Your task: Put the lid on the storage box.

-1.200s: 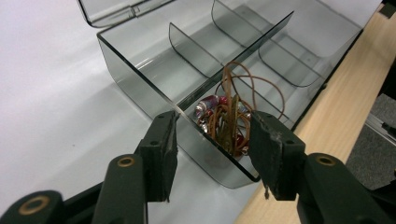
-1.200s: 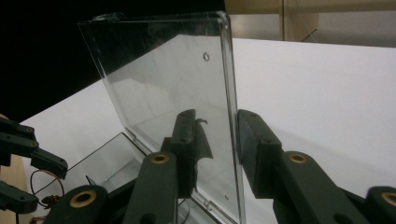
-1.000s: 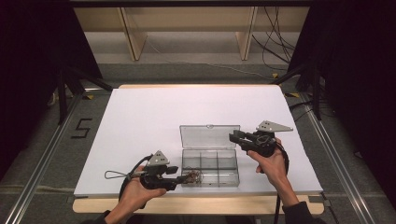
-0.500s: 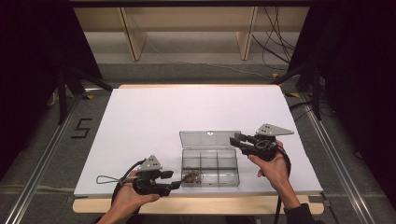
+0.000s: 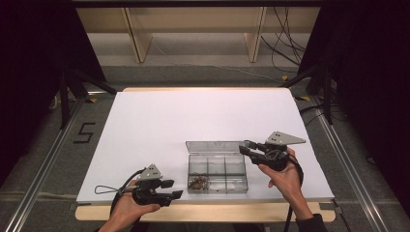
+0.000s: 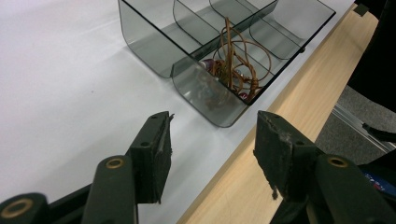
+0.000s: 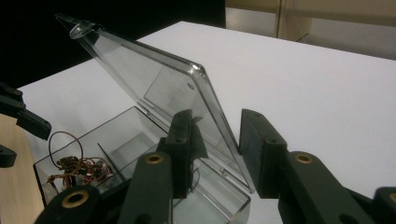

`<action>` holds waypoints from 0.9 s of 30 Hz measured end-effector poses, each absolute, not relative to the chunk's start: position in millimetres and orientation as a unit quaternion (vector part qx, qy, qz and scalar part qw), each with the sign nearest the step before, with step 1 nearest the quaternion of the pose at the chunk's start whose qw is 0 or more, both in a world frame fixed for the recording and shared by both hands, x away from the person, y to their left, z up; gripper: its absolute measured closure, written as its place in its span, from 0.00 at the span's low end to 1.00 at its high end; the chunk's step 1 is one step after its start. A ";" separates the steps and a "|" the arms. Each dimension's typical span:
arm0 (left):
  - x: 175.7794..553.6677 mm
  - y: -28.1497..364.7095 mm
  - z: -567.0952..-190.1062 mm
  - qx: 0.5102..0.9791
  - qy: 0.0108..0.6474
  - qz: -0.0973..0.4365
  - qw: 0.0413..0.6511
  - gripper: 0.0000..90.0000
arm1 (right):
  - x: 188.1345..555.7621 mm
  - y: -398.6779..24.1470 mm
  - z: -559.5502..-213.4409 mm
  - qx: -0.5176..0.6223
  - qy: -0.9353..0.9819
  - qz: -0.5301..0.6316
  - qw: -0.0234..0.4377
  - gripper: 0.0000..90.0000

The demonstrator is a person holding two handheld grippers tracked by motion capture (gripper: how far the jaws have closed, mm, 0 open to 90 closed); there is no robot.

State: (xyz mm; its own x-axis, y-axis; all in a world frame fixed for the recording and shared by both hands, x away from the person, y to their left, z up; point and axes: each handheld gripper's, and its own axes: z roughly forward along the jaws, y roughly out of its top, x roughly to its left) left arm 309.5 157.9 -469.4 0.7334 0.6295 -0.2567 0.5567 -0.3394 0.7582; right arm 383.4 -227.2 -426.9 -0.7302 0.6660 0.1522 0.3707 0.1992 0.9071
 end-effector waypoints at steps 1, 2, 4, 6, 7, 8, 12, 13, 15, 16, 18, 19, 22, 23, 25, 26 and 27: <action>308.7 159.5 -469.7 0.818 0.363 0.040 0.444 0.51 | 382.9 -227.8 -426.5 0.334 0.765 0.530 0.150 0.73; 307.2 160.4 -470.3 0.816 0.371 0.037 0.443 0.51 | 381.4 -227.2 -426.5 0.337 0.765 0.531 0.142 0.73; 306.0 163.0 -471.5 0.819 0.365 0.042 0.442 0.50 | 378.6 -226.4 -425.9 0.338 0.766 0.527 0.144 0.73; 303.9 164.9 -472.6 0.817 0.370 0.043 0.440 0.50 | 377.4 -226.6 -425.7 0.332 0.769 0.524 0.153 0.73; 303.3 166.3 -473.2 0.818 0.368 0.045 0.439 0.50 | 374.2 -225.5 -425.0 0.343 0.769 0.518 0.148 0.72; 302.8 167.5 -473.5 0.818 0.369 0.047 0.438 0.50 | 373.7 -225.4 -424.8 0.337 0.772 0.517 0.151 0.72; 300.8 170.7 -473.9 0.817 0.372 0.047 0.438 0.49 | 372.5 -225.9 -424.8 0.323 0.778 0.513 0.166 0.72; 300.3 171.3 -473.9 0.817 0.371 0.048 0.438 0.49 | 371.6 -226.0 -425.0 0.325 0.777 0.513 0.165 0.73; 300.0 171.6 -474.9 0.815 0.369 0.047 0.445 0.49 | 367.1 -225.8 -424.6 0.341 0.774 0.509 0.161 0.73; 299.4 172.3 -474.6 0.817 0.371 0.047 0.439 0.49 | 367.1 -226.6 -424.8 0.336 0.775 0.509 0.166 0.73; 298.3 172.2 -475.2 0.816 0.372 0.048 0.440 0.49 | 365.4 -226.4 -425.2 0.335 0.774 0.513 0.161 0.73; 297.6 171.8 -475.4 0.815 0.373 0.047 0.442 0.49 | 365.0 -227.2 -425.0 0.334 0.775 0.511 0.165 0.74; 297.0 172.1 -476.1 0.817 0.372 0.044 0.438 0.49 | 361.2 -227.8 -424.2 0.335 0.777 0.506 0.164 0.74; 296.7 171.7 -476.3 0.817 0.367 0.044 0.443 0.49 | 362.0 -228.7 -424.3 0.328 0.779 0.506 0.171 0.74; 295.9 172.1 -475.9 0.818 0.367 0.045 0.441 0.49 | 358.6 -228.1 -424.7 0.340 0.776 0.505 0.166 0.74; 295.6 172.0 -475.9 0.817 0.367 0.045 0.442 0.49 | 360.5 -229.5 -425.2 0.326 0.778 0.508 0.176 0.74; 295.3 171.6 -476.0 0.816 0.368 0.044 0.444 0.49 | 360.3 -229.4 -425.8 0.324 0.777 0.512 0.172 0.74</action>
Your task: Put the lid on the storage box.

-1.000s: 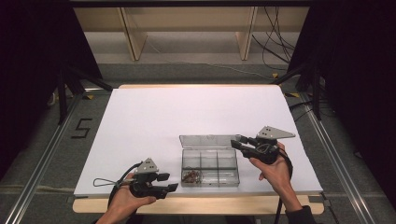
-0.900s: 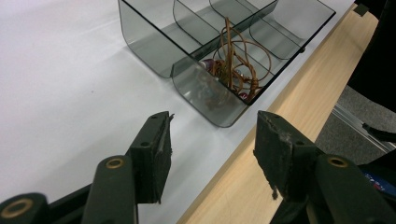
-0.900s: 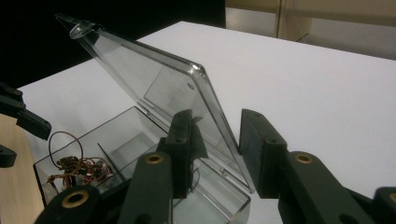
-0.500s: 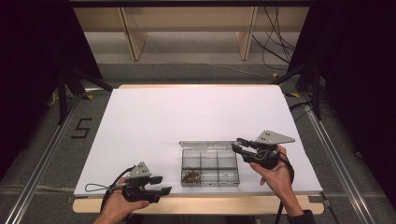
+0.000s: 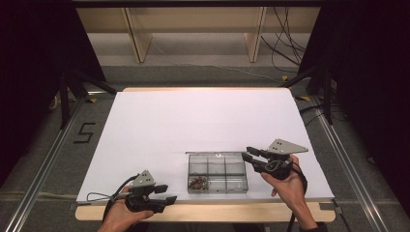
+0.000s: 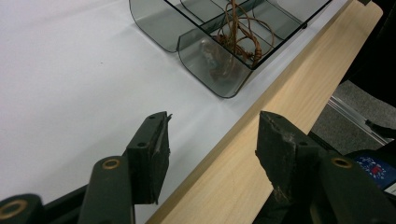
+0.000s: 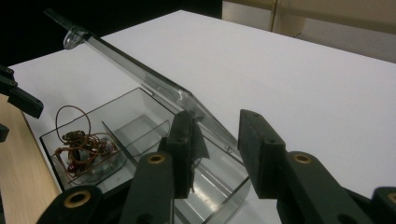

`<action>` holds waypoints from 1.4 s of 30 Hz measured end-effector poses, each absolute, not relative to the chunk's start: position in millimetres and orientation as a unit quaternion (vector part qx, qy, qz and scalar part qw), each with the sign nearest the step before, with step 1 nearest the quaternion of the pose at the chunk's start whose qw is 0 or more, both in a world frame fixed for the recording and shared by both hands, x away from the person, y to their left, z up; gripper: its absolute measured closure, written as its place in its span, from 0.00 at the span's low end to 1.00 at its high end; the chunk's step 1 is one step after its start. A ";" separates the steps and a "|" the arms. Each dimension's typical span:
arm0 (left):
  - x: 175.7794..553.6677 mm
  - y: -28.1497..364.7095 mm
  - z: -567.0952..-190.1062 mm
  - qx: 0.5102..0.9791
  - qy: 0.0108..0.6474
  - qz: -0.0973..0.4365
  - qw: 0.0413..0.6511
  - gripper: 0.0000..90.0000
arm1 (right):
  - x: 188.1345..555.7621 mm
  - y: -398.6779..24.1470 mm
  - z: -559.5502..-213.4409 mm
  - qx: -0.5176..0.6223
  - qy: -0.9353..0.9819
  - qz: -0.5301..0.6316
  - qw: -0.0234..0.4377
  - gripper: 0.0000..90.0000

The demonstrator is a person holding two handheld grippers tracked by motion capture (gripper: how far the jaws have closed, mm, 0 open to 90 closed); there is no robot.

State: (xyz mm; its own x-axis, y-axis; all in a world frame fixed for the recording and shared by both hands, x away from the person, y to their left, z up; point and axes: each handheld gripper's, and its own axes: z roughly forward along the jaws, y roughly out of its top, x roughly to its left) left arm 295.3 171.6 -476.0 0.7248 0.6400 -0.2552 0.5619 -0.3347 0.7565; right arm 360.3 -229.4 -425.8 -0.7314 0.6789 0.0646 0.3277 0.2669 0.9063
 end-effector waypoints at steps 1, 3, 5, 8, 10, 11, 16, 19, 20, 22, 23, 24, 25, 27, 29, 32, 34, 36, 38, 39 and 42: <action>295.0 171.9 -475.6 0.817 0.369 0.044 0.442 0.49 | 357.2 -228.6 -425.6 0.336 0.776 0.509 0.159 0.74; 294.5 172.7 -475.1 0.818 0.367 0.045 0.440 0.49 | 357.9 -229.5 -426.4 0.325 0.776 0.512 0.172 0.75; 294.2 173.0 -475.2 0.819 0.366 0.044 0.440 0.49 | 354.6 -228.7 -426.8 0.336 0.775 0.511 0.158 0.75; 293.5 173.9 -474.9 0.822 0.363 0.047 0.437 0.48 | 352.1 -229.9 -426.6 0.338 0.777 0.506 0.161 0.75; 292.4 172.5 -475.4 0.816 0.367 0.044 0.444 0.48 | 350.9 -230.1 -427.5 0.334 0.778 0.508 0.157 0.75; 292.2 172.5 -475.7 0.817 0.367 0.044 0.443 0.48 | 348.5 -230.4 -426.9 0.342 0.779 0.501 0.155 0.76; 291.5 173.4 -475.5 0.818 0.365 0.046 0.442 0.48 | 344.2 -230.8 -426.9 0.346 0.778 0.502 0.151 0.76; 290.9 173.7 -475.1 0.818 0.364 0.047 0.443 0.48 | 343.8 -230.6 -427.8 0.342 0.777 0.505 0.154 0.76; 290.9 173.9 -475.0 0.819 0.364 0.046 0.442 0.48 | 344.3 -231.2 -427.9 0.335 0.779 0.506 0.158 0.77; 290.6 173.5 -475.8 0.817 0.366 0.045 0.444 0.48 | 342.4 -231.4 -427.8 0.344 0.777 0.505 0.153 0.77; 290.0 173.5 -475.6 0.817 0.366 0.045 0.443 0.48 | 341.0 -231.6 -427.5 0.347 0.778 0.501 0.150 0.77; 289.6 173.1 -476.1 0.815 0.370 0.041 0.445 0.48 | 341.7 -232.5 -427.8 0.338 0.779 0.503 0.158 0.77; 289.4 173.1 -475.8 0.815 0.370 0.041 0.445 0.48 | 338.1 -231.3 -427.5 0.355 0.776 0.500 0.147 0.77; 290.0 173.9 -475.9 0.820 0.362 0.046 0.442 0.48 | 339.0 -232.6 -428.8 0.344 0.778 0.502 0.155 0.77; 289.1 173.2 -476.4 0.816 0.363 0.043 0.447 0.48 | 339.2 -234.0 -429.8 0.334 0.780 0.505 0.161 0.77; 289.1 173.5 -476.6 0.818 0.362 0.045 0.444 0.48 | 335.7 -232.7 -431.0 0.344 0.774 0.511 0.147 0.77; 288.3 173.1 -476.5 0.817 0.365 0.043 0.445 0.48 | 334.1 -232.7 -431.6 0.348 0.773 0.510 0.145 0.77; 288.0 173.0 -476.3 0.817 0.365 0.044 0.444 0.48 | 334.3 -233.2 -432.7 0.341 0.776 0.510 0.148 0.77; 288.6 173.6 -477.0 0.819 0.361 0.045 0.443 0.48 | 333.3 -234.7 -433.1 0.338 0.779 0.504 0.157 0.77; 288.5 173.6 -477.1 0.820 0.361 0.045 0.442 0.48 | 331.5 -233.1 -434.2 0.346 0.775 0.508 0.146 0.77; 288.4 173.5 -476.8 0.821 0.361 0.045 0.441 0.48 | 330.0 -234.2 -435.7 0.345 0.777 0.507 0.141 0.78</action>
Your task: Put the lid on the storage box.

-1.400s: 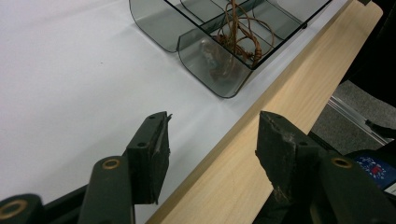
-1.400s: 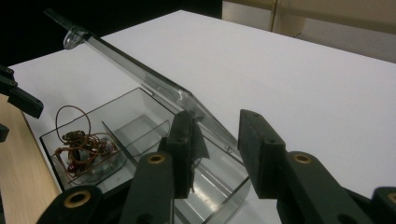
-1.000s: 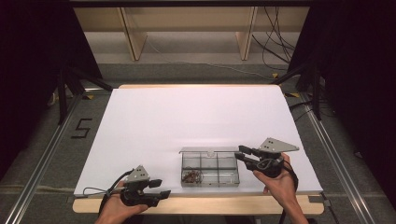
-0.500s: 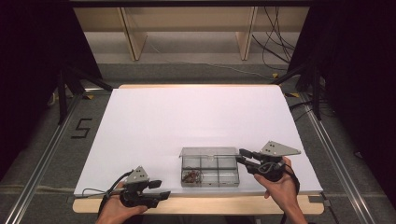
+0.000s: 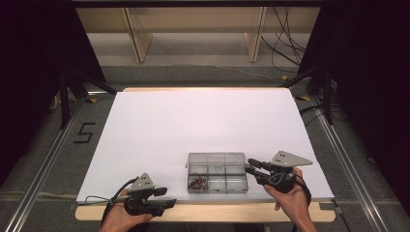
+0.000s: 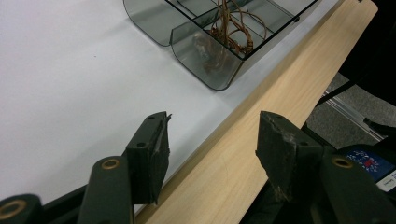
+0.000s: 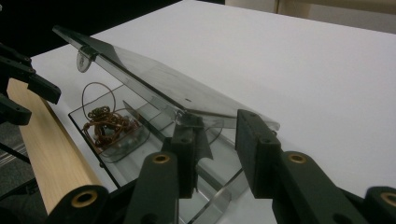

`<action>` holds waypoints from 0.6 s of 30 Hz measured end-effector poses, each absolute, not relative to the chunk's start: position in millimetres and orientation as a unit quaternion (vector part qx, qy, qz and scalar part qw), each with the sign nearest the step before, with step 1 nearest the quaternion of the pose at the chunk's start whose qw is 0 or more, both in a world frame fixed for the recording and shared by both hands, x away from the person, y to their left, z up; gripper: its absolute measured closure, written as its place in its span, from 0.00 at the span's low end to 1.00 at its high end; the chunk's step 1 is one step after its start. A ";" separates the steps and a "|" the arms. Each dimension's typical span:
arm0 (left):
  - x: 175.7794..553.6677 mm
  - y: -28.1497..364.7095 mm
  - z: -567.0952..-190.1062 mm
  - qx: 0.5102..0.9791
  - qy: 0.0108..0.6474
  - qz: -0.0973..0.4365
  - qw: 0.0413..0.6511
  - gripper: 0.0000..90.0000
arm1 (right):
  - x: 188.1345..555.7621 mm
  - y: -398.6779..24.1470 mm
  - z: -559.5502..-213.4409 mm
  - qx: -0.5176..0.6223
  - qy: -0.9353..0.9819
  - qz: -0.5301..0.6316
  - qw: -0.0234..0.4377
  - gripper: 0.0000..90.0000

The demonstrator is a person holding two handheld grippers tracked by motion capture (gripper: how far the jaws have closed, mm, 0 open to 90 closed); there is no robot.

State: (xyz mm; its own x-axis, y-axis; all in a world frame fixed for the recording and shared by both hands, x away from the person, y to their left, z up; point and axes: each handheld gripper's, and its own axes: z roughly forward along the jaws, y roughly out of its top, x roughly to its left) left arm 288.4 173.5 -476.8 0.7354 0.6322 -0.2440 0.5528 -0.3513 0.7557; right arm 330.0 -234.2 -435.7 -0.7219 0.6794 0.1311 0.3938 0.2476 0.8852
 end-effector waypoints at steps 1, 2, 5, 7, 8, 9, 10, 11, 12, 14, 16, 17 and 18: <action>288.4 173.7 -476.9 0.822 0.361 0.043 0.439 0.48 | 327.7 -233.8 -436.1 0.355 0.776 0.503 0.139 0.78; 288.0 173.9 -476.6 0.823 0.361 0.044 0.435 0.48 | 329.0 -235.5 -436.5 0.343 0.780 0.502 0.147 0.78; 287.3 172.4 -477.2 0.816 0.369 0.038 0.443 0.48 | 326.8 -235.1 -438.0 0.345 0.780 0.503 0.140 0.79; 287.6 173.4 -477.0 0.822 0.361 0.044 0.438 0.48 | 323.8 -234.2 -438.5 0.353 0.779 0.497 0.146 0.79; 287.5 173.7 -477.1 0.823 0.361 0.045 0.436 0.48 | 324.4 -234.8 -439.1 0.346 0.782 0.496 0.152 0.79; 287.8 174.4 -476.6 0.827 0.358 0.048 0.430 0.48 | 321.6 -234.2 -439.0 0.358 0.782 0.492 0.135 0.79; 287.7 174.4 -476.5 0.827 0.358 0.048 0.431 0.48 | 322.3 -234.4 -440.3 0.351 0.783 0.495 0.139 0.79; 287.7 174.4 -476.5 0.827 0.358 0.048 0.431 0.48 | 323.9 -235.9 -441.4 0.340 0.785 0.497 0.147 0.79; 287.4 173.8 -477.0 0.824 0.361 0.046 0.433 0.48 | 324.4 -237.0 -442.4 0.336 0.788 0.493 0.154 0.79; 286.3 172.9 -477.1 0.820 0.363 0.043 0.440 0.48 | 320.9 -235.1 -444.3 0.352 0.783 0.496 0.130 0.79; 286.6 172.9 -476.9 0.820 0.363 0.044 0.440 0.48 | 319.4 -236.2 -444.5 0.353 0.787 0.489 0.129 0.79; 287.4 174.5 -476.7 0.827 0.358 0.048 0.430 0.48 | 321.5 -237.1 -446.0 0.339 0.790 0.492 0.140 0.79; 286.9 173.6 -477.4 0.823 0.361 0.044 0.437 0.48 | 319.5 -235.8 -446.6 0.351 0.787 0.492 0.128 0.80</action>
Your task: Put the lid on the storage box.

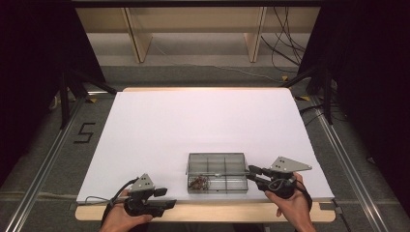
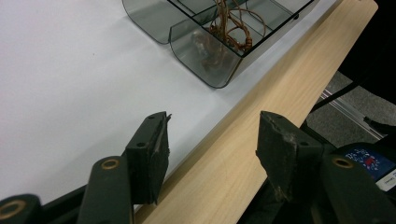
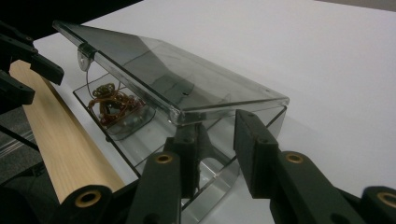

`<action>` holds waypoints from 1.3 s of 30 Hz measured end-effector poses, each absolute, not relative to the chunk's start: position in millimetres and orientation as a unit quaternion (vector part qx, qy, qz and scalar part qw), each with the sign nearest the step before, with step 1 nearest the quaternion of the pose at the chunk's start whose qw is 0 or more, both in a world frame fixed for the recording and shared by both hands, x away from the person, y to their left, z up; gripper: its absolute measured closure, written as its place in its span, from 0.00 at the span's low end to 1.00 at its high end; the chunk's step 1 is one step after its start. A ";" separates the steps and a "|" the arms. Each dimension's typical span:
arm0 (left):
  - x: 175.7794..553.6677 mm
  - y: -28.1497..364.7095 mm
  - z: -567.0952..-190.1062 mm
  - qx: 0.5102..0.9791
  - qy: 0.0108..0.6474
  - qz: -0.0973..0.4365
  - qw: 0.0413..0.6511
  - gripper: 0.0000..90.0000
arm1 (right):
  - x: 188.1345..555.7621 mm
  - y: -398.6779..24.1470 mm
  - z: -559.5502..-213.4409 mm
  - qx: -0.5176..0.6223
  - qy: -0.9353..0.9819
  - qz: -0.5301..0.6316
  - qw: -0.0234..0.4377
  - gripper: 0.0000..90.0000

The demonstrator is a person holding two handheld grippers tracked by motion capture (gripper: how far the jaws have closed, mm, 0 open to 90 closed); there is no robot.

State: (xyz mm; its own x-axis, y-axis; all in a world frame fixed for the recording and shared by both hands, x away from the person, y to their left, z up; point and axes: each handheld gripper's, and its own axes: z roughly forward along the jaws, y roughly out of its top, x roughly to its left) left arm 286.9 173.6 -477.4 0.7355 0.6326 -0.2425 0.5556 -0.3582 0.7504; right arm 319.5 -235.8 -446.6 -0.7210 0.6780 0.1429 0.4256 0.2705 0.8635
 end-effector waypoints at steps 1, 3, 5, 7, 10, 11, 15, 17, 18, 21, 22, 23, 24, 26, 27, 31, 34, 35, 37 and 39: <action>286.4 173.1 -477.5 0.821 0.362 0.043 0.440 0.48 | 318.5 -235.8 -447.0 0.355 0.785 0.490 0.134 0.80; 286.3 172.8 -477.1 0.821 0.363 0.043 0.440 0.48 | 319.9 -238.4 -447.0 0.339 0.794 0.484 0.142 0.80; 286.3 172.5 -477.9 0.820 0.363 0.043 0.441 0.48 | 317.7 -237.1 -448.0 0.353 0.789 0.487 0.127 0.81; 285.9 172.8 -477.4 0.821 0.362 0.043 0.439 0.48 | 319.6 -238.3 -449.7 0.340 0.791 0.489 0.141 0.81; 286.2 172.9 -477.4 0.821 0.363 0.043 0.439 0.48 | 318.5 -238.1 -451.2 0.346 0.791 0.488 0.125 0.82; 286.1 172.8 -477.9 0.820 0.363 0.043 0.440 0.48 | 317.7 -239.1 -450.5 0.350 0.794 0.480 0.129 0.83; 285.8 173.2 -477.1 0.823 0.361 0.044 0.437 0.48 | 318.5 -239.4 -452.6 0.338 0.799 0.484 0.116 0.85; 285.6 173.6 -477.3 0.824 0.360 0.045 0.436 0.48 | 317.2 -239.3 -453.6 0.342 0.796 0.484 0.125 0.87; 285.7 173.6 -477.2 0.823 0.359 0.045 0.437 0.48 | 316.2 -239.2 -453.1 0.343 0.796 0.484 0.118 0.87; 285.5 173.2 -477.5 0.821 0.363 0.044 0.439 0.48 | 314.8 -239.3 -452.5 0.343 0.799 0.479 0.117 0.88; 285.5 173.8 -477.3 0.823 0.361 0.045 0.437 0.48 | 314.1 -239.6 -452.3 0.347 0.799 0.477 0.118 0.88; 285.4 173.9 -477.1 0.823 0.360 0.045 0.437 0.48 | 314.0 -239.7 -452.6 0.346 0.799 0.477 0.117 0.89; 285.5 173.9 -476.9 0.823 0.360 0.045 0.437 0.48 | 313.4 -240.0 -452.7 0.347 0.799 0.477 0.120 0.89; 285.5 173.4 -477.5 0.821 0.362 0.044 0.438 0.48 | 313.1 -239.6 -454.2 0.341 0.798 0.482 0.120 0.89; 285.3 173.5 -477.6 0.822 0.362 0.044 0.437 0.48 | 313.3 -240.6 -454.0 0.336 0.802 0.479 0.123 0.89; 285.4 173.3 -477.8 0.822 0.362 0.043 0.438 0.48 | 312.1 -241.3 -456.2 0.332 0.805 0.477 0.120 0.89; 285.2 173.7 -477.6 0.822 0.362 0.043 0.438 0.48 | 309.2 -241.5 -456.7 0.342 0.805 0.472 0.109 0.89; 285.3 173.5 -477.5 0.821 0.363 0.043 0.439 0.48 | 308.1 -240.9 -457.3 0.347 0.802 0.474 0.104 0.89; 285.2 173.5 -477.9 0.822 0.363 0.043 0.437 0.48 | 307.1 -241.2 -458.1 0.351 0.802 0.471 0.110 0.89; 285.0 173.2 -478.0 0.822 0.362 0.042 0.437 0.48 | 306.4 -241.9 -458.3 0.352 0.804 0.467 0.106 0.89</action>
